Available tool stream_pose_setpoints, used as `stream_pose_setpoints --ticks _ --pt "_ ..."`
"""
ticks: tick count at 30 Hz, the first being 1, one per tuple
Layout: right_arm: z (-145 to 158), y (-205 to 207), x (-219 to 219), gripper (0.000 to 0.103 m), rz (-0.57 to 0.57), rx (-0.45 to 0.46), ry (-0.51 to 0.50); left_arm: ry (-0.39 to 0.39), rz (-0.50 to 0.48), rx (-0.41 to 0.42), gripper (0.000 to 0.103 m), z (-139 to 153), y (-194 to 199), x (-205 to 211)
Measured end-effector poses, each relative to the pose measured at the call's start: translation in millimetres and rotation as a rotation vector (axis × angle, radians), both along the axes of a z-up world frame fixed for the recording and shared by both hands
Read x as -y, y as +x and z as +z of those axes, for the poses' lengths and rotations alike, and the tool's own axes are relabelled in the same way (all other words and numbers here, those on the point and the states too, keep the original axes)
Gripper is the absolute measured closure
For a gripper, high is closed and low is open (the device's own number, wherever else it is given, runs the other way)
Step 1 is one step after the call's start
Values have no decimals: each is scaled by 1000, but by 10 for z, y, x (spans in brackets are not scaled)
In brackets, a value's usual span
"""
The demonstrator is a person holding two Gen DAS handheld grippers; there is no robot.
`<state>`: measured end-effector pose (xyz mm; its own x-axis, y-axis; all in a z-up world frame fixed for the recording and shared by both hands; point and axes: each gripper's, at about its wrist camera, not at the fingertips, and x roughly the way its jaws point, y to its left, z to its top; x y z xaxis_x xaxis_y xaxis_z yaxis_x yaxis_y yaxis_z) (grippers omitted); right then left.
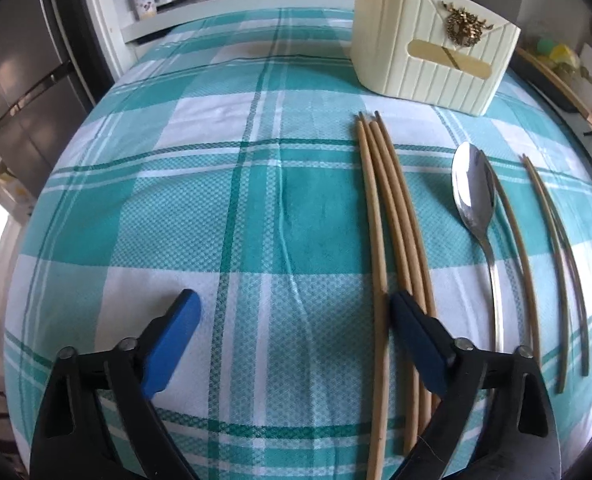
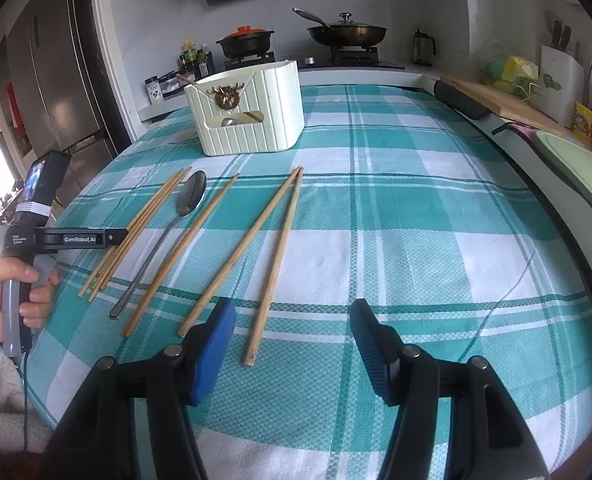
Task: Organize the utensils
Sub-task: 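Move both open tools back over the remaining utensils, then grasp a wooden chopstick with the right tool while the left tool grasps another chopstick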
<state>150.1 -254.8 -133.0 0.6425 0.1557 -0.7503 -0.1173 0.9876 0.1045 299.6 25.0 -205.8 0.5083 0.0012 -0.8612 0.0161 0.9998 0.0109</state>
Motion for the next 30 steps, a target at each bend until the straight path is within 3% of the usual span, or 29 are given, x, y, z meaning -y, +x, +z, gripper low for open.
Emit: stream_pose_setpoints --ticks 4,10,12,14,16,24,25,26,27,28,29,30 --pt "-75 201 -17 42 13 -61 -18 12 -37 11 38 59 -78 94" --pt "-178 508 -239 58 93 -113 -42 17 -68 34 93 96 -197 215" --pt "-250 581 -319 68 110 -135 -65 18 -53 39 96 97 -236 215" --pt "-282 612 -349 88 101 -121 -109 18 -30 43 97 103 -277 189" --pt "-273 614 -302 95 74 -121 -121 13 5 40 97 110 -329 122" --pt "-218 383 97 95 -61 -114 -192 -1 54 30 95 121 -590 -246" --pt "-203 342 139 95 -68 -108 -190 -9 56 31 88 120 -609 -283" --pt "-190 310 176 93 -74 -99 -183 -14 59 31 68 114 -615 -312" --pt "-187 306 196 92 -77 -96 -179 -14 64 33 57 105 -614 -340" --pt "-181 295 219 80 -76 -92 -166 -9 67 38 41 98 -610 -355" --pt "-179 294 229 59 -75 -88 -156 -4 69 41 39 91 -603 -360" --pt "-182 300 235 51 -77 -86 -152 3 61 36 38 72 -579 -354"
